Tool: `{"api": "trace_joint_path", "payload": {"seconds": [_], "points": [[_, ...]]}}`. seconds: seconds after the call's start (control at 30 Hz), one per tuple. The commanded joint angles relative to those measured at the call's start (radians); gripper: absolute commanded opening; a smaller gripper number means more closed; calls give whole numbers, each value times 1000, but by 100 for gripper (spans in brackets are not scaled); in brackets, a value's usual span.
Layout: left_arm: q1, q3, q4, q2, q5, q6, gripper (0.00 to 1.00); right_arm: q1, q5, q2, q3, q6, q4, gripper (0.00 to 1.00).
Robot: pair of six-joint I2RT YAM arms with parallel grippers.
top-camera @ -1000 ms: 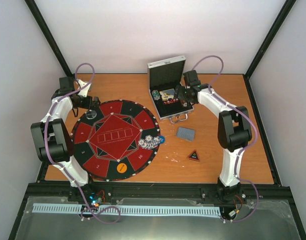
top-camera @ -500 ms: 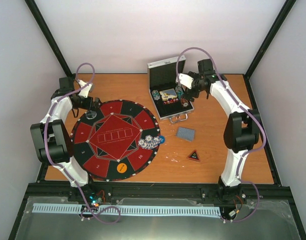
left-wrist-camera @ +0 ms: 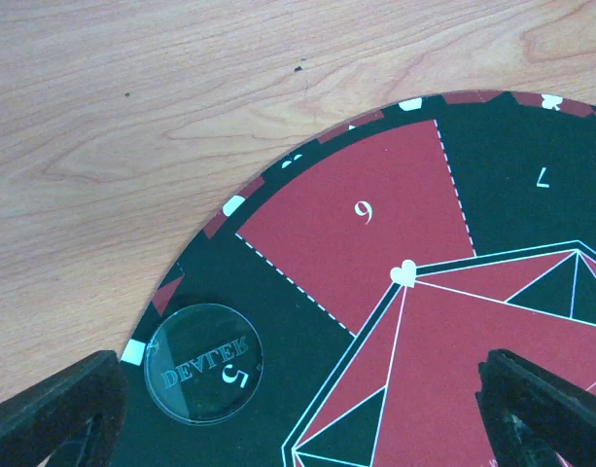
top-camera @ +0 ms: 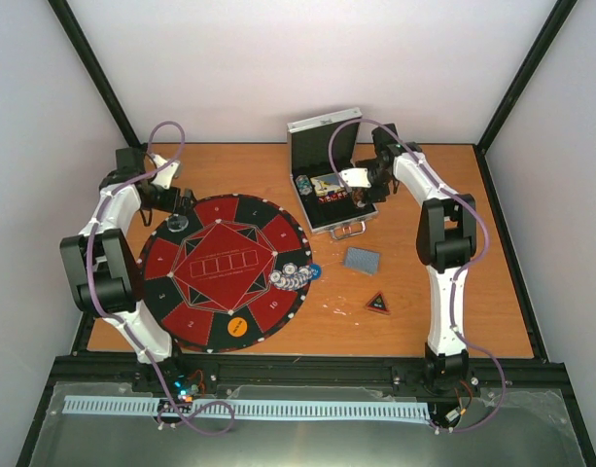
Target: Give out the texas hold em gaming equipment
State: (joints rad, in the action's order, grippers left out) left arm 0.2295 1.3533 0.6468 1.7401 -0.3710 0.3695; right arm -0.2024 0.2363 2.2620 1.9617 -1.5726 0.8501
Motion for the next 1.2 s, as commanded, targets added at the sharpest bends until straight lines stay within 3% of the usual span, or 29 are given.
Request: {"api": "trace_joint_path", "payload": {"seconds": [0.0, 0.17, 0.77, 1.17], "points": [[9, 52, 16, 36, 6, 13, 100, -12, -24, 1, 2, -66, 4, 79], [9, 52, 12, 51, 6, 18, 100, -17, -57, 17, -18, -91, -23, 69], [9, 51, 7, 92, -4, 21, 100, -33, -116, 68, -61, -107, -57, 65], [8, 51, 4, 102, -11, 22, 100, -74, -235, 17, -137, -82, 20, 65]]}}
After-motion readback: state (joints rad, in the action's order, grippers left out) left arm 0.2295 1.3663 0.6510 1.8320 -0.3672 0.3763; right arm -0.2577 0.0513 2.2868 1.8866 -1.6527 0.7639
